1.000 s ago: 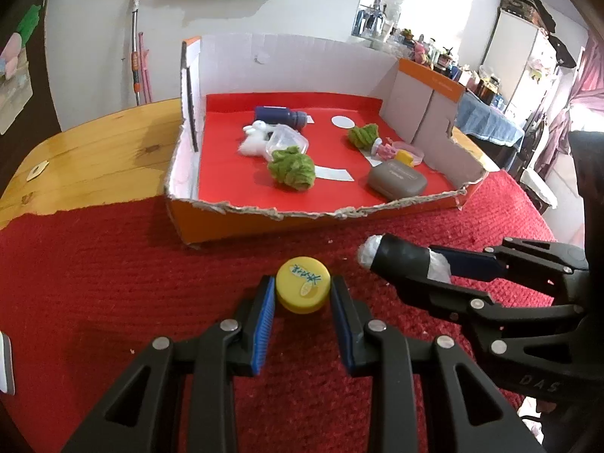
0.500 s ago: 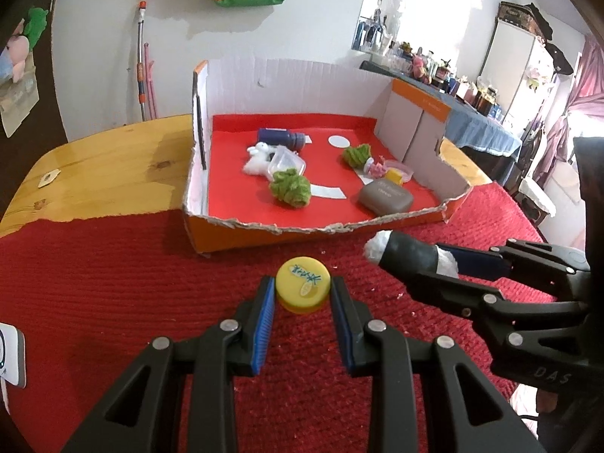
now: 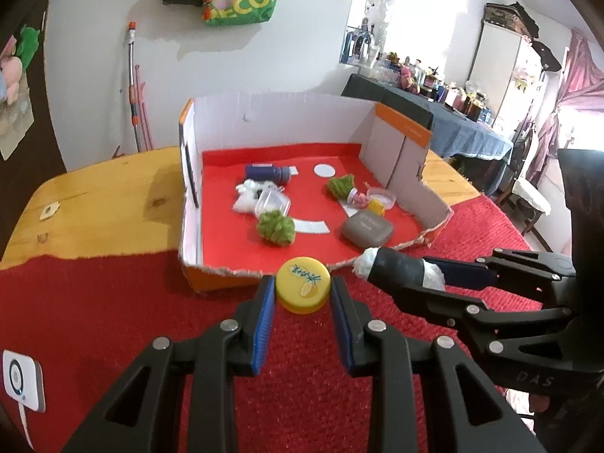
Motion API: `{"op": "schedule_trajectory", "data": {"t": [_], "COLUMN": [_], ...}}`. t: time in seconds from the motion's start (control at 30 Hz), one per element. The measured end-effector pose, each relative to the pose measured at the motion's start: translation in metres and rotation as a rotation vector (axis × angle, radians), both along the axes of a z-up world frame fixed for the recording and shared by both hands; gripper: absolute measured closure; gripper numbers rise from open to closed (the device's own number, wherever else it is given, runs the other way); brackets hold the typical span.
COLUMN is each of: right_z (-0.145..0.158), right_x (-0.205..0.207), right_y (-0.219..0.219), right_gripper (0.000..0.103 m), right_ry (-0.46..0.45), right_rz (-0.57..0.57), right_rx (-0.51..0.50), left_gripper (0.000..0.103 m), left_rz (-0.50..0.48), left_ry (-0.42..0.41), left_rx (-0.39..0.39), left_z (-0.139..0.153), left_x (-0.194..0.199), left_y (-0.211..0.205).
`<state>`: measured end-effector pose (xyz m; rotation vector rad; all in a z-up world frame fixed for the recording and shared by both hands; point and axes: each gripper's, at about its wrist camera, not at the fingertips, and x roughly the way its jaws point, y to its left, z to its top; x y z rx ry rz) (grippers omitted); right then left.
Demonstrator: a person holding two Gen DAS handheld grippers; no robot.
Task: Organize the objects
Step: 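Carry the yellow cap with the left tool while the right tool carries the wrapped object into the box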
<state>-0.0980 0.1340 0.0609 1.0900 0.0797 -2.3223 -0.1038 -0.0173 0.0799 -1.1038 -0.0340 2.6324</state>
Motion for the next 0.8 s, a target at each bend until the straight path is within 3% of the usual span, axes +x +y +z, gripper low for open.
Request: {"op": "schedule_trajectory", "data": {"t": [0.3, 0.8], "right_z": [0.016, 0.019], "right_x": [-0.007, -0.040], "right_y": [0.004, 0.012], "right_gripper": [0.071, 0.071], "right_ry": [0.006, -0.022], "right_rz": [0.011, 0.012], "right_rx": [-0.030, -0.032], "left_gripper": [0.072, 0.072], "left_rz": [-0.015, -0.050], "left_ry": [0.010, -0.060], "left_rx": [-0.027, -0.030], "left_z": [0.011, 0.005], "left_x": [-0.013, -0.043], "left_y": [0.006, 0.014]}}
